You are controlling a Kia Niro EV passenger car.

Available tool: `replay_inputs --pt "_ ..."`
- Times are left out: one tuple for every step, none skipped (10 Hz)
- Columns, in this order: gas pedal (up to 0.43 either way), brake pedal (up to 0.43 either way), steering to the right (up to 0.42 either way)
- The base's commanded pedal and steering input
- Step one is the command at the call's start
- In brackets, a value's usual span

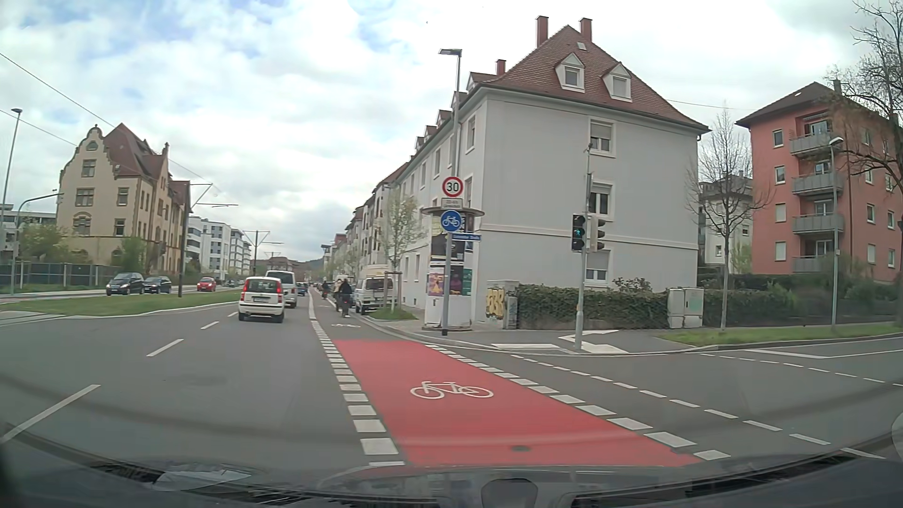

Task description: Follow the waypoints while adhering to traffic rules and regulations

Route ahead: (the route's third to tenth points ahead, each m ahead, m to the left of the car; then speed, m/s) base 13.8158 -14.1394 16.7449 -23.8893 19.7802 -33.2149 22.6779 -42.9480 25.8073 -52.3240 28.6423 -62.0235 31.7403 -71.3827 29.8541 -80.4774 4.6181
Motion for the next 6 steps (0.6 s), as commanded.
replay_inputs --pt "0.0 0.0 0.397" --pt "0.039 0.0 0.415" --pt "0.039 0.0 0.439" --pt "0.047 0.0 0.462" --pt "0.047 0.0 0.474" --pt "0.059 0.0 0.486"
